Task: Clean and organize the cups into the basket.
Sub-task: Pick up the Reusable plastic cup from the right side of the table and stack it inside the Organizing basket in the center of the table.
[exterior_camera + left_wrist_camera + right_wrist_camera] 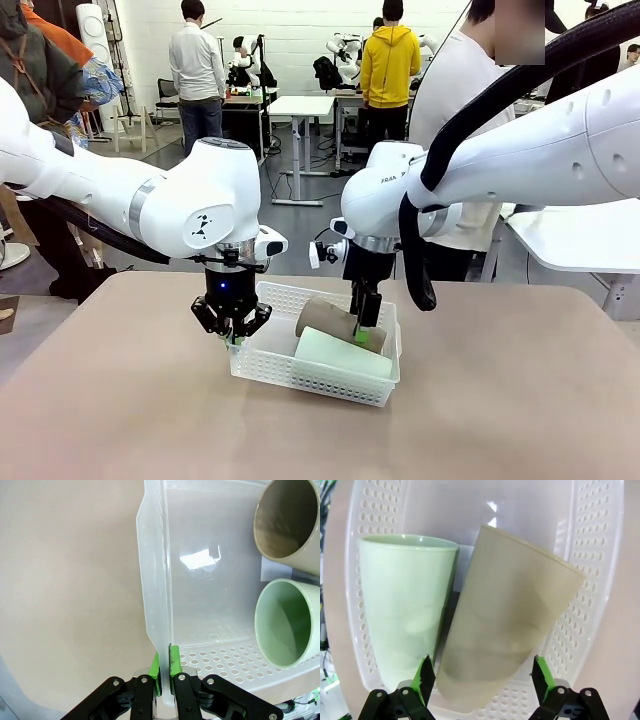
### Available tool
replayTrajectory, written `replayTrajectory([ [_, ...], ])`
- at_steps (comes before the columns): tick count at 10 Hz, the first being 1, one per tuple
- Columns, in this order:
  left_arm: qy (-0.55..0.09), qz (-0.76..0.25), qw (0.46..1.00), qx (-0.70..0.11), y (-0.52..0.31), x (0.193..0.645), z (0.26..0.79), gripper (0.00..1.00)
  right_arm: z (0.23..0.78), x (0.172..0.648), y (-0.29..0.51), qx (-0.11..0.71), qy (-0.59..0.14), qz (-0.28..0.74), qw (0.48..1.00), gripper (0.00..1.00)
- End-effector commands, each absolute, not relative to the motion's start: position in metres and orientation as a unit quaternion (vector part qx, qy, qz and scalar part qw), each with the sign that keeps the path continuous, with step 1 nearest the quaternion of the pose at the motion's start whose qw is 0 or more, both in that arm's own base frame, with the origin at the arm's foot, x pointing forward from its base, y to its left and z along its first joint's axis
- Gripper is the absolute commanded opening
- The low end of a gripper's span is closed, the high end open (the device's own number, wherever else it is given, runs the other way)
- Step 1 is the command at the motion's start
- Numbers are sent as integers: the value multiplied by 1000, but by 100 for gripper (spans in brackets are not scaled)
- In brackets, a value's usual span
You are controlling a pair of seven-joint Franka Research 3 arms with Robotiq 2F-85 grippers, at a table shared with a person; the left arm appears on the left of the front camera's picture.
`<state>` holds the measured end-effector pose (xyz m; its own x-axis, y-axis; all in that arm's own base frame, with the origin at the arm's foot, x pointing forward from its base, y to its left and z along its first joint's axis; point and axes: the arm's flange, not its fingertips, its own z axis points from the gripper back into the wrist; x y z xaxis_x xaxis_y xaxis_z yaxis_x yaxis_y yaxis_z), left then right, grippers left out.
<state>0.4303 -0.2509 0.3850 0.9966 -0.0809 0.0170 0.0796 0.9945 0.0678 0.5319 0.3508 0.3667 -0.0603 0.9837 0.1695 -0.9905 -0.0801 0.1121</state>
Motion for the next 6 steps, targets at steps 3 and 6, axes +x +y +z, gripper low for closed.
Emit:
replayTrajectory([
  [3, -16, -41, 998, 38, -251, 431, 388, 0, 377, 531, 350, 103, -26, 729, 676, 100],
  [6, -16, -41, 998, 38, -251, 431, 388, 0, 377, 531, 350, 103, -26, 729, 676, 100],
])
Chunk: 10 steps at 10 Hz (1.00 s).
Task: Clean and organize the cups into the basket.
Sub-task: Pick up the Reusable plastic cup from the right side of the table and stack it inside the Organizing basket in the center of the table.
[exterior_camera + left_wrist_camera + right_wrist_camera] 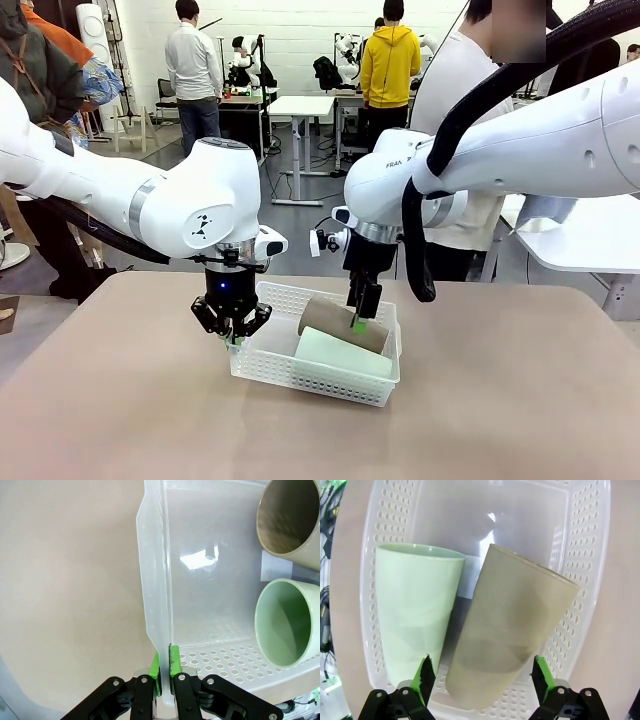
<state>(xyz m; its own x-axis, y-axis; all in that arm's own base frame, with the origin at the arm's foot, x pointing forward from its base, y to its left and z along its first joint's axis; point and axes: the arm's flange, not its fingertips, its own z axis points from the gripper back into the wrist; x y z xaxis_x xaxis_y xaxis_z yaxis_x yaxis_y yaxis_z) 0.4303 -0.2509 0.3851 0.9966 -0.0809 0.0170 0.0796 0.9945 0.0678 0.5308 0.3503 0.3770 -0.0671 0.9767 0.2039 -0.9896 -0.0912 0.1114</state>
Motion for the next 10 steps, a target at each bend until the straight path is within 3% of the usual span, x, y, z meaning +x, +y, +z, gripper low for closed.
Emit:
replayTrajectory([
  [1, -16, -41, 998, 38, -251, 431, 388, 0, 377, 531, 350, 103, -26, 729, 676, 100],
  [10, -16, -41, 998, 38, -251, 431, 388, 0, 376, 531, 350, 112, -27, 731, 673, 100],
])
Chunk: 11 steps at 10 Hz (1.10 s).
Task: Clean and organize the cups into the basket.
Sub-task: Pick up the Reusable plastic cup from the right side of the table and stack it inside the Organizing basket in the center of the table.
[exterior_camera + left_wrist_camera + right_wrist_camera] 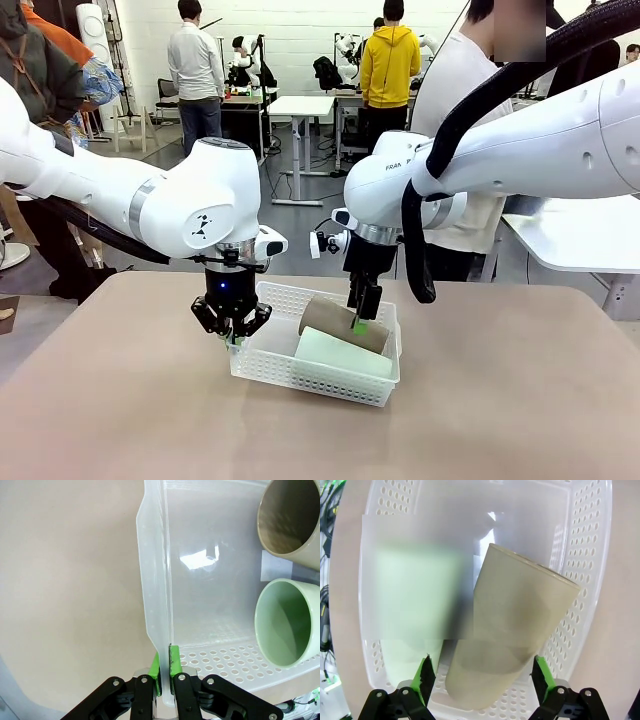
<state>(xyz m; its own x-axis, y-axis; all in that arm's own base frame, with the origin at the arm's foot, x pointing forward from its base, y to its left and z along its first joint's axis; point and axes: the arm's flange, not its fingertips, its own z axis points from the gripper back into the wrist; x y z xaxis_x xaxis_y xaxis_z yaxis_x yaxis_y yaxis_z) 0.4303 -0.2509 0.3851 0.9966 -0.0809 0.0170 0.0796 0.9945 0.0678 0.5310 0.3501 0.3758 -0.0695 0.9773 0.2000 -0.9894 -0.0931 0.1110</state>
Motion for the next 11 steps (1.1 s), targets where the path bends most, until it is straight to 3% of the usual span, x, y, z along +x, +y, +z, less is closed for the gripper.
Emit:
replayTrajectory([
  [1, -16, -41, 998, 38, -251, 431, 388, 0, 403, 517, 334, 134, -96, 717, 677, 100],
  [5, -16, -41, 998, 38, -251, 431, 388, 0, 499, 494, 179, 221, -280, 587, 727, 100],
  [7, -16, -41, 998, 38, -251, 431, 388, 0, 489, 486, 75, 280, -359, 517, 725, 100],
  [9, -16, -41, 998, 38, -251, 431, 388, 0, 457, 466, -35, 368, -436, 482, 664, 100],
  [11, -16, -41, 998, 38, -251, 431, 388, 0, 418, 443, -113, 434, -432, 500, 612, 100],
])
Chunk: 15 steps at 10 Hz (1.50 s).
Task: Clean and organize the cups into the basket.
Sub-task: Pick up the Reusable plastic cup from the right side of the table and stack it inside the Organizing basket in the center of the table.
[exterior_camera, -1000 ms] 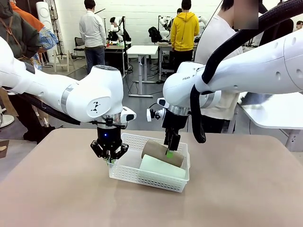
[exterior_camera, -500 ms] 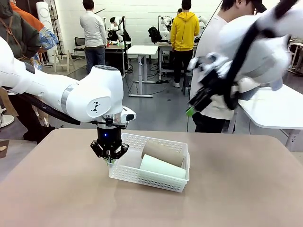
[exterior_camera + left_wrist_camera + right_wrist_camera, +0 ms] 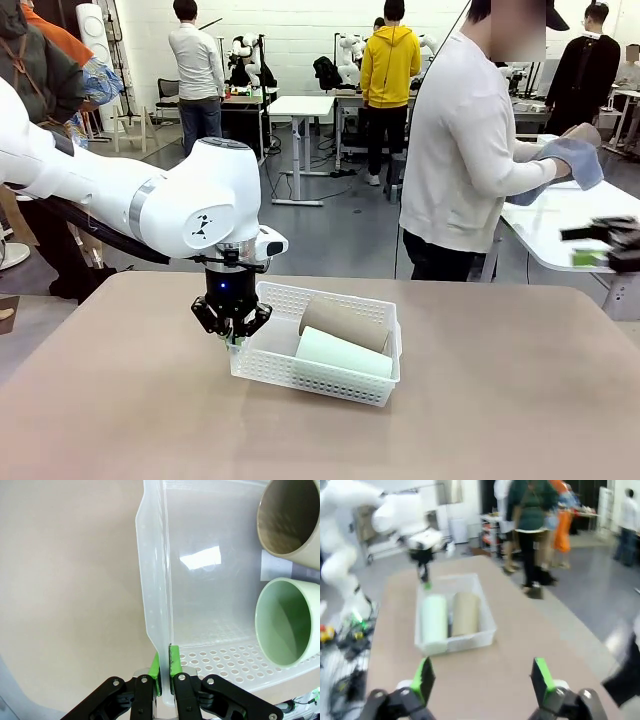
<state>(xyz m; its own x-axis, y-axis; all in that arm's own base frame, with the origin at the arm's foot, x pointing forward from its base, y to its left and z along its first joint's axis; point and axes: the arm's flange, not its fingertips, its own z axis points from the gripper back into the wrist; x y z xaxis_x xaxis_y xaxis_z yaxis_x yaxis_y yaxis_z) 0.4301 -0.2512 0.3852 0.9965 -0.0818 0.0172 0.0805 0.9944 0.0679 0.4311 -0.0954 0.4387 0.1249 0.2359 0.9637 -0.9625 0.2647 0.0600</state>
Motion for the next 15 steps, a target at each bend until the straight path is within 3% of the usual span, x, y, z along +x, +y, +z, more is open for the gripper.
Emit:
replayTrajectory([
  [1, -16, -41, 998, 38, -251, 431, 388, 0, 405, 435, -136, 443, -416, 514, 606, 100],
  [4, -16, -41, 998, 38, -251, 431, 388, 0, 376, 419, -191, 440, -426, 493, 618, 100],
  [15, -16, -41, 998, 38, -251, 431, 388, 0, 366, 416, -198, 440, -421, 483, 629, 100],
])
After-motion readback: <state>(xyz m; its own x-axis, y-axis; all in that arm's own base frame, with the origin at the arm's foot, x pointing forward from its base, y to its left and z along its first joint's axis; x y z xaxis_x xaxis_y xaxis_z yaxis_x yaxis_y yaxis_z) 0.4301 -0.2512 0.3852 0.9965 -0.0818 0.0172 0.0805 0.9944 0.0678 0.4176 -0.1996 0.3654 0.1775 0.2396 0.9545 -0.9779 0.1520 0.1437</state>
